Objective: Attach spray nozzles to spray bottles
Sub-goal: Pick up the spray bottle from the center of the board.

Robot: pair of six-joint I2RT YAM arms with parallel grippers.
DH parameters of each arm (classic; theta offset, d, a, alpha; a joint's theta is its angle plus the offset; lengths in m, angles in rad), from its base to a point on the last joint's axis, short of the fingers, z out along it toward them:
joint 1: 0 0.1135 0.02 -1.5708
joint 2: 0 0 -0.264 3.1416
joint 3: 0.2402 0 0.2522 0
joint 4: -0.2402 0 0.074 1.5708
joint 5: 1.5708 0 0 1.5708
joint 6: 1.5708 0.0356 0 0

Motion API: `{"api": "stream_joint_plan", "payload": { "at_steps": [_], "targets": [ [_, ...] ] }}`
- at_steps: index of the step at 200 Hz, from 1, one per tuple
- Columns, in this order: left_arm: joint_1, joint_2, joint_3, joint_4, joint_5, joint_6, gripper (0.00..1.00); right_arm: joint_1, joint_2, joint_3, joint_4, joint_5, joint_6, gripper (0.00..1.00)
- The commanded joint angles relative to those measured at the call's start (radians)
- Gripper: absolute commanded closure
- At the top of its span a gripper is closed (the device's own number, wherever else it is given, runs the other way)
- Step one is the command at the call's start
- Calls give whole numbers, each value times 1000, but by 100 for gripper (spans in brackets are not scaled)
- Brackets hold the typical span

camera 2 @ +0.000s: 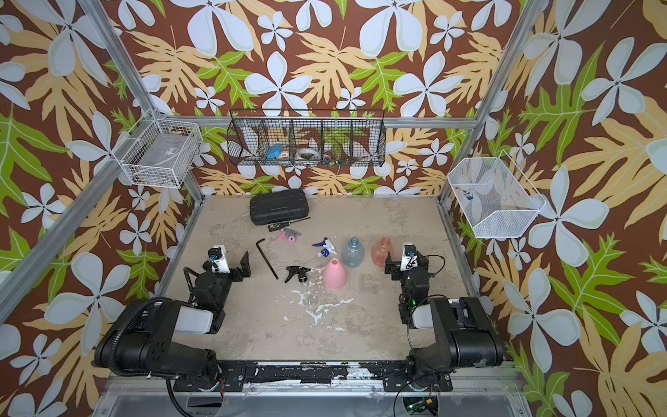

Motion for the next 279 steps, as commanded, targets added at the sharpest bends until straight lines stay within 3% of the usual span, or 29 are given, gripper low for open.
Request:
{"api": "stream_joint_plan", "payload": {
  "at_steps": [1, 189, 211, 231, 261, 270, 279],
  "targets": [
    [1, 0, 3, 15, -14, -6, 0, 2, -2, 3, 16, 3, 1, 0],
    [2, -1, 2, 16, -14, -6, 0, 1, -4, -1, 23, 5, 2, 0],
    [1, -24, -33, 66, 43, 12, 0, 9, -66, -11, -7, 34, 7, 0],
    [0, -199, -79, 11, 31, 4, 0, 31, -199, -44, -75, 136, 28, 0],
    [-8, -651, -58, -429, -9, -144, 0, 54, -491, 25, -381, 204, 16, 0],
    [-9, -773, -69, -500, 6, -199, 0, 55, -569, 76, -511, 253, 105, 0],
    [-9, -879, -101, -533, 15, -273, 0, 54, -628, 166, -742, 366, 313, 0]
  ]
}}
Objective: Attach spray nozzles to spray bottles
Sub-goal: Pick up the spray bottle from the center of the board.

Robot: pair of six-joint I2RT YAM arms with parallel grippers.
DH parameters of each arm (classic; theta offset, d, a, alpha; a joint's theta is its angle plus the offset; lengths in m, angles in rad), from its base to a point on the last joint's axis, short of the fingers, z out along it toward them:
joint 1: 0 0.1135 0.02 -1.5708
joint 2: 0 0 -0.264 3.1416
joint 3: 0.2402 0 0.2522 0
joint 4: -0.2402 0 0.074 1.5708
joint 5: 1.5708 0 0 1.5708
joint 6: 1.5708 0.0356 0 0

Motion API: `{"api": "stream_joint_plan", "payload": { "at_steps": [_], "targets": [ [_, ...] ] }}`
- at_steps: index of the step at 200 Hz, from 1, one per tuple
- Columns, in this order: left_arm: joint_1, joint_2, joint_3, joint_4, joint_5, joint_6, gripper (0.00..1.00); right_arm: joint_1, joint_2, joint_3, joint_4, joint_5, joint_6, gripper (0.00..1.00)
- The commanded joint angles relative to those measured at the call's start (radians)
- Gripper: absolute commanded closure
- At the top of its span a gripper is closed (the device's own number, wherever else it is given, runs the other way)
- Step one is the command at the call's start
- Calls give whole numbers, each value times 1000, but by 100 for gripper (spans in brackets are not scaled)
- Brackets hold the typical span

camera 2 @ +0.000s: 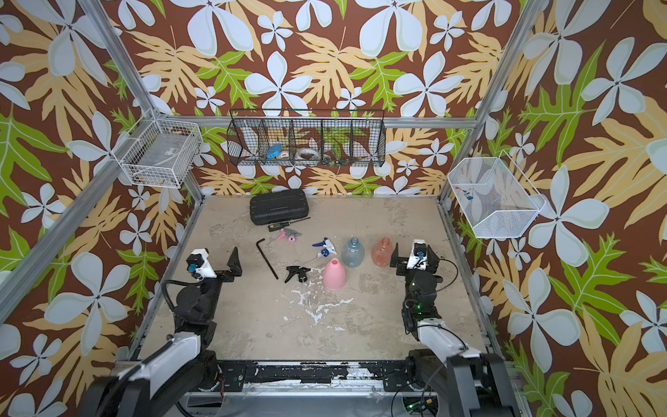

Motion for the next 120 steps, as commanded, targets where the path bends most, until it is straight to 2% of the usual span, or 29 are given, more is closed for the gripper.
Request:
{"api": "stream_joint_plan", "payload": {
  "at_steps": [1, 8, 15, 25, 32, 47, 65, 97, 120],
  "targets": [
    [-3, -218, -39, -255, 12, -185, 0, 3, -137, 143, -468, 217, 304, 0],
    [-3, -291, -61, -286, 14, -251, 0, 3, -161, 222, -672, 289, 473, 0],
    [-2, -361, -69, -351, 14, -304, 0, 3, -176, 277, -808, 336, 580, 0],
    [-3, -428, -58, -452, 14, -336, 0, 2, -192, 304, -921, 398, 706, 0],
    [-3, -446, -37, -514, 13, -341, 0, -5, -213, 303, -949, 398, 760, 0],
    [-3, -399, 32, -601, 35, -338, 0, -46, -261, 282, -865, 213, 669, 0],
    [-3, -247, 144, -680, 120, -345, 0, -48, -263, 318, -861, 55, 614, 0],
    [-3, -11, 263, -716, 312, -358, 0, -38, -213, 401, -890, -149, 509, 3],
    [-3, 39, 257, -680, 352, -403, 0, 70, -180, 448, -913, -217, 422, 9]
  ]
}}
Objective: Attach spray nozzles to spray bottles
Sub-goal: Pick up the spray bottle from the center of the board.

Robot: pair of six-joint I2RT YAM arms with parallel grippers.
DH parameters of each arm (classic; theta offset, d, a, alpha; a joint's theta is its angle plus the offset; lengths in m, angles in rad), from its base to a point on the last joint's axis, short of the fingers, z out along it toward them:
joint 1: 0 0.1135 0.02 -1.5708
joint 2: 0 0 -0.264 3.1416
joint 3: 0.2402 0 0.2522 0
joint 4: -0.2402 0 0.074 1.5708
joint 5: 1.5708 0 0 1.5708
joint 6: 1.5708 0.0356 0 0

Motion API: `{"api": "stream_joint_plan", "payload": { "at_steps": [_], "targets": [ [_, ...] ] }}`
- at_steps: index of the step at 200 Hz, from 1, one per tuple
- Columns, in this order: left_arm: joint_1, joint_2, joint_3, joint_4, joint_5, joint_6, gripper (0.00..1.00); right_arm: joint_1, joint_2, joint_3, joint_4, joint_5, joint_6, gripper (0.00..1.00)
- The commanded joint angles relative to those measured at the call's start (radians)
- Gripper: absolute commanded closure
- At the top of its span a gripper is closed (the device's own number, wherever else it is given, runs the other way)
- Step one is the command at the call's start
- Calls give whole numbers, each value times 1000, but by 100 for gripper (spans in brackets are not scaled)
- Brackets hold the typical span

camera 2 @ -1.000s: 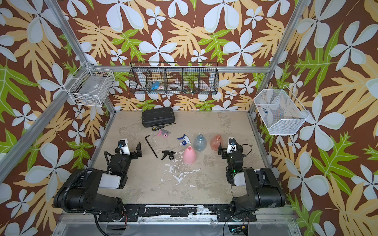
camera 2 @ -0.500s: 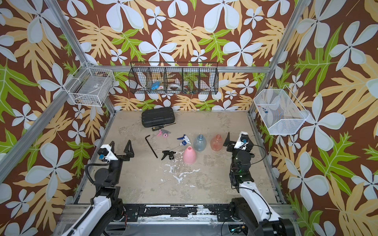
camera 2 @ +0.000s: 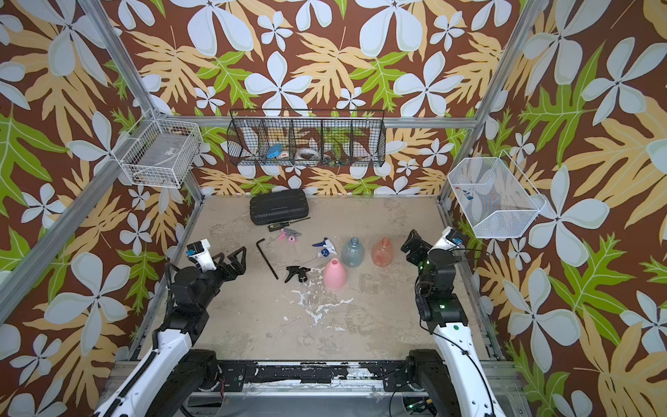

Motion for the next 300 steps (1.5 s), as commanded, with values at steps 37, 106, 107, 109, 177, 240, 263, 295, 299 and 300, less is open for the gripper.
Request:
{"api": "stream_joint_plan", "payload": {
  "at_steps": [37, 106, 107, 109, 177, 240, 263, 295, 299, 300],
  "targets": [
    [-2, 41, -116, 125, 82, -217, 0, 326, 114, 127, -109, -76, -192, 14],
    [-238, 41, -71, 62, -152, -161, 0, 449, 251, 159, -27, -163, -160, 28],
    [-247, 43, -72, 61, -159, -160, 0, 450, 252, 161, -29, -163, -159, 28],
    [-261, 46, -71, 61, -169, -157, 0, 449, 256, 164, -33, -161, -155, 27],
    [-359, 54, -157, 206, -302, -62, 0, 387, 188, 159, -52, -278, -99, 5],
    [-358, 82, -274, 377, -341, -120, 0, 495, 247, 206, -150, -143, -169, 32],
    [-358, 86, -295, 415, -334, -117, 0, 584, 281, 190, -107, -15, -164, 35],
    [-358, -4, -315, 339, -413, -141, 0, 651, 356, 175, -52, 95, -165, 36],
    [-358, -21, -323, 337, -418, -144, 0, 654, 366, 173, -45, 99, -162, 37],
    [-358, -24, -326, 337, -418, -144, 0, 655, 369, 172, -44, 100, -162, 37]
  ]
}}
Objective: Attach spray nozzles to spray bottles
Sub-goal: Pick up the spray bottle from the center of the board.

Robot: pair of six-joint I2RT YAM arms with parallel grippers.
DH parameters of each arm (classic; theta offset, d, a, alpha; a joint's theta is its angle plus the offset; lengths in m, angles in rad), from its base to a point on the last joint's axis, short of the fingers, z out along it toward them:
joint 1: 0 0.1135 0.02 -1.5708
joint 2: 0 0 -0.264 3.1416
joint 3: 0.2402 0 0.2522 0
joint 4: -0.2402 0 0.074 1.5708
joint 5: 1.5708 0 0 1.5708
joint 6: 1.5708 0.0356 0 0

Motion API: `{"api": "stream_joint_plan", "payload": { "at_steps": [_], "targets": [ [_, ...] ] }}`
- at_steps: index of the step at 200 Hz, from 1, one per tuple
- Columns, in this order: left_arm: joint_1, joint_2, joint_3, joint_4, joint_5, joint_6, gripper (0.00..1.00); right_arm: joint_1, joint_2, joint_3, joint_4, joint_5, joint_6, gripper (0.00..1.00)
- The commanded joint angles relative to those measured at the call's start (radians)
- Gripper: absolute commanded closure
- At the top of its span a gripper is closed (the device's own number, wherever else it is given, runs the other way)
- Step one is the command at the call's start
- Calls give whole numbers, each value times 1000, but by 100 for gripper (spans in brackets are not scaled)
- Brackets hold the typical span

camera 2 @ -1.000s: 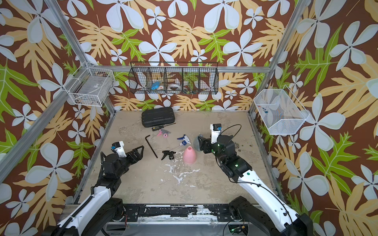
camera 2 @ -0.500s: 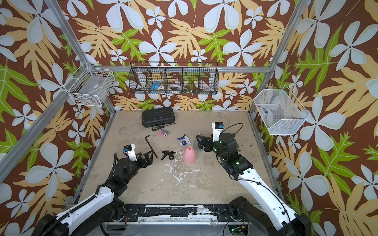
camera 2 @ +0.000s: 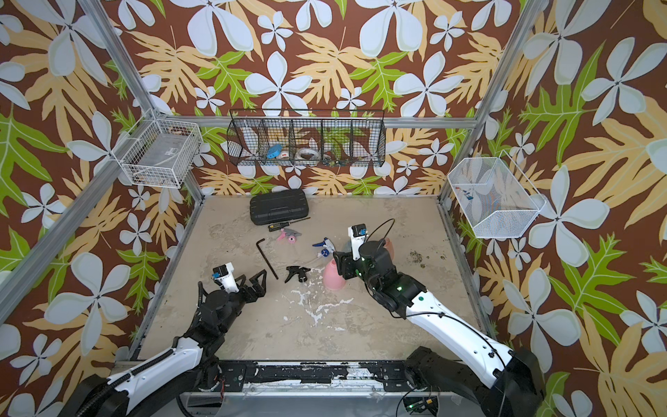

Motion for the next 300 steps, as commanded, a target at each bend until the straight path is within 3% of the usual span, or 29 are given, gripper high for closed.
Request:
{"api": "stream_joint_plan", "payload": {
  "at_steps": [1, 28, 66, 105, 198, 225, 300],
  "targets": [
    [0, -58, -27, -6, -59, -24, 0, 22, 41, -8, 68, 121, 1, 37],
    [-1, -99, -43, -10, -73, -25, 0, 42, 110, -10, 111, 134, 11, 38],
    [0, -32, -13, -33, -133, -60, 0, 67, 202, 18, 131, 174, 5, 38],
    [0, 25, 19, -45, -109, -67, 0, 73, 262, -5, 215, 169, -7, 39],
    [0, -9, -4, -15, -74, -27, 0, 119, 305, -70, 336, 299, 44, 55],
    [0, -13, -30, 45, -30, -11, 0, 121, 310, -79, 354, 304, 50, 61],
    [0, 4, -29, 48, -57, -28, 3, 141, 332, -87, 364, 319, 51, 69]
  ]
}}
